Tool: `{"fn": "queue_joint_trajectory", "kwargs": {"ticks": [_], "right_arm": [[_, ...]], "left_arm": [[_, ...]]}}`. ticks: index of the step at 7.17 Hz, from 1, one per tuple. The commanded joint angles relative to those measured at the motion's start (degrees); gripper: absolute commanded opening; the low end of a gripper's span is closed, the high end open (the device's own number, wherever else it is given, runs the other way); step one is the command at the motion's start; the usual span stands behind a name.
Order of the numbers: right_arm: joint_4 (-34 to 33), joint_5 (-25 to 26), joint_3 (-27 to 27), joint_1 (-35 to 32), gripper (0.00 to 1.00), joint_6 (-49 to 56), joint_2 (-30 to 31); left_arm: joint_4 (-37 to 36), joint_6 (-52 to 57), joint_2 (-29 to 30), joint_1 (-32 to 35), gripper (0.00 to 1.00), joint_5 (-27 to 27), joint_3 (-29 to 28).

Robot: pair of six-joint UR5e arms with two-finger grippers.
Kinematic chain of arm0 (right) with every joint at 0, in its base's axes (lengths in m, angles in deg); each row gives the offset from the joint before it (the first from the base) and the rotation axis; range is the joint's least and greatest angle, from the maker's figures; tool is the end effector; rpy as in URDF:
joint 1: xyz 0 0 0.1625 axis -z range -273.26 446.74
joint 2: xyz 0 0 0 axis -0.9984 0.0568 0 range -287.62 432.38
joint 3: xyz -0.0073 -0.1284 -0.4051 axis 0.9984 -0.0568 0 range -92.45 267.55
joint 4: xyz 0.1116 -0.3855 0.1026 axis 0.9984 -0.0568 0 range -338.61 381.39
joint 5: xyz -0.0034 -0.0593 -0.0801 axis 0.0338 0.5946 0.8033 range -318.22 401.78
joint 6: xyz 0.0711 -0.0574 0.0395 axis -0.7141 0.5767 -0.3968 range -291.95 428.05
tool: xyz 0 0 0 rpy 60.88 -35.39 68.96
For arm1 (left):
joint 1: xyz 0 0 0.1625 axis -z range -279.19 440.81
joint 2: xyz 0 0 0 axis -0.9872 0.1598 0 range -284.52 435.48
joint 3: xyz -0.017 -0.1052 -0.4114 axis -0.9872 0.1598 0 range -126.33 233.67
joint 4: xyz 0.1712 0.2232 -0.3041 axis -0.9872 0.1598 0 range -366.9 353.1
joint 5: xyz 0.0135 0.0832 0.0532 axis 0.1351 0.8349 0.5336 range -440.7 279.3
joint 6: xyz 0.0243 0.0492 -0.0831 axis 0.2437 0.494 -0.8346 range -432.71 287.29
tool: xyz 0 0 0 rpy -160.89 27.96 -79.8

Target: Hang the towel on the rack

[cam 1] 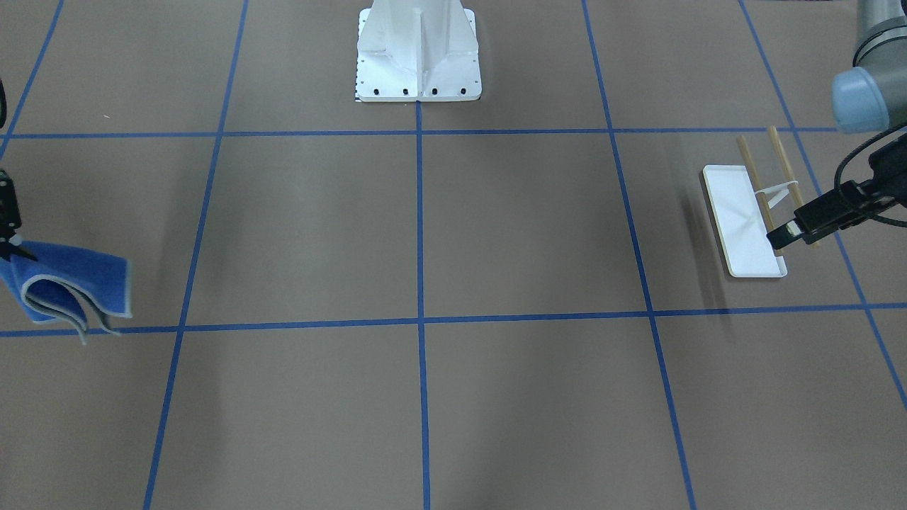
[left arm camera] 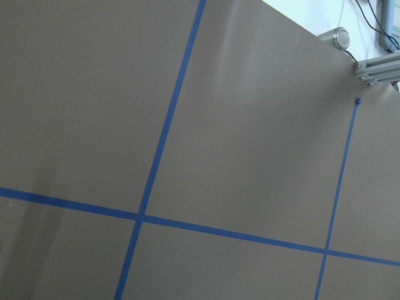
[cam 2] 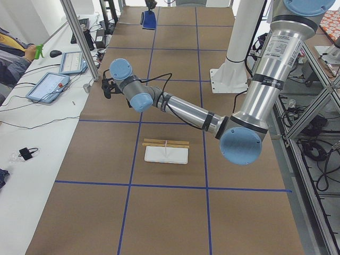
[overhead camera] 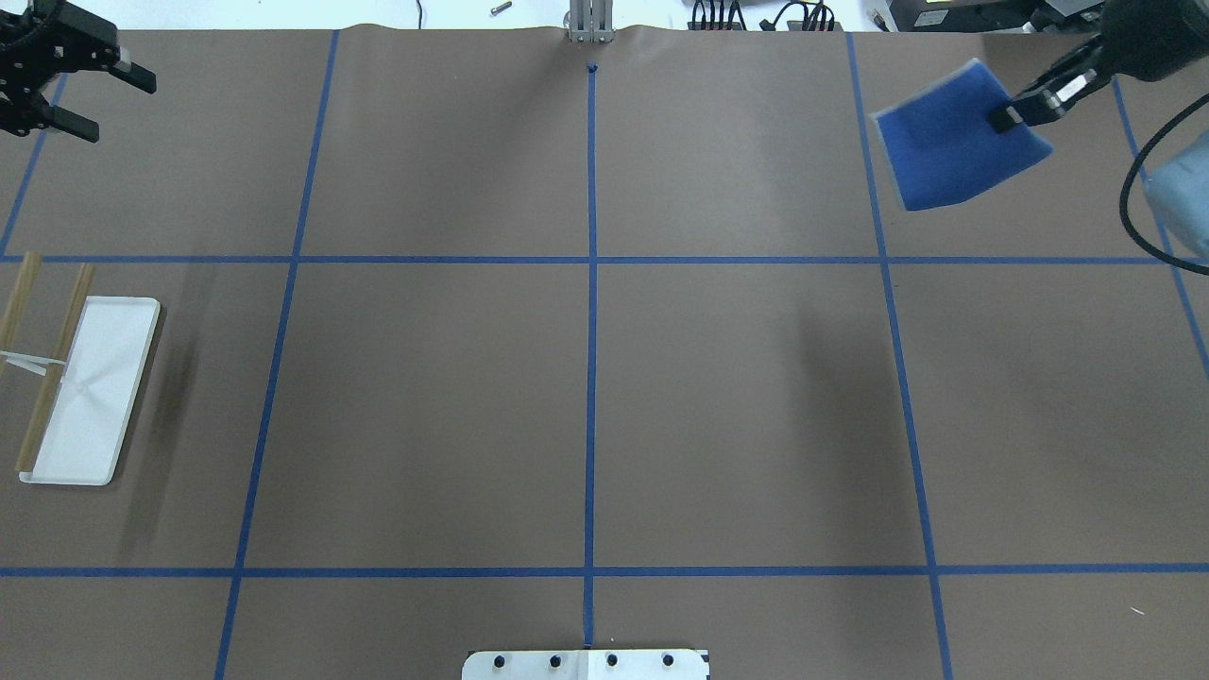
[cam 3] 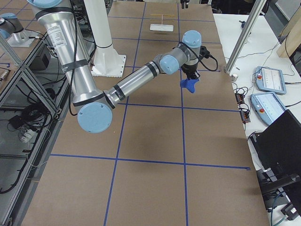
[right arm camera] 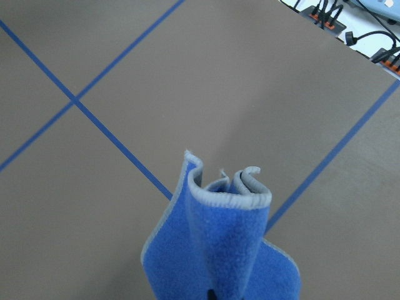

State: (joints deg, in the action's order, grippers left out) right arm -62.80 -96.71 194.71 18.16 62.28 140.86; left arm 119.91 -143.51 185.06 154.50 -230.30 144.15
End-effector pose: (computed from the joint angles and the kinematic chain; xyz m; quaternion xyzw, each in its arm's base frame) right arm -0.1569 -0.5609 0.2899 0.2463 -0.4506 -0.2688 0.8149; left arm 0.1250 -0.5964 0.3725 -0.0016 0.6014 -0.1390 0.7867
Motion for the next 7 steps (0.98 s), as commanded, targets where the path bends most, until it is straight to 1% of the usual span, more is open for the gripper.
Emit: {"fn": "queue_joint_trajectory", "kwargs": {"ticks": [1,2,3,4,5,6,7], "right_arm": [[0.1,1.9,2.3,6.7,0.0,-18.7,-5.2],[0.5,2.0,2.1,9.5,0.0,-28.1,-8.0],[0.7,1.9,1.9,11.4,0.0,-36.8,-11.1],[0.8,1.9,1.9,12.8,0.0,-43.5,-13.6],[0.9,1.8,1.9,14.0,0.0,-47.1,-16.0],[2.1,1.6,1.8,14.3,0.0,-50.1,-17.5],[5.6,1.5,1.5,14.8,0.0,-53.5,-17.5]], "left_arm": [[10.9,-15.9,3.7,-2.3,0.98,3.1,-2.2],[18.0,-27.0,4.9,-6.2,0.98,9.1,-2.2],[26.6,-38.2,5.2,-11.6,0.98,18.1,-2.4],[30.3,-43.1,5.6,-13.2,0.98,20.7,-2.4],[32.3,-45.3,6.1,-13.3,0.98,20.8,-2.4],[36.9,-49.2,6.2,-13.3,0.98,20.9,-2.8],[43.0,-54.8,6.8,-14.1,0.98,23.2,-3.8]]}}
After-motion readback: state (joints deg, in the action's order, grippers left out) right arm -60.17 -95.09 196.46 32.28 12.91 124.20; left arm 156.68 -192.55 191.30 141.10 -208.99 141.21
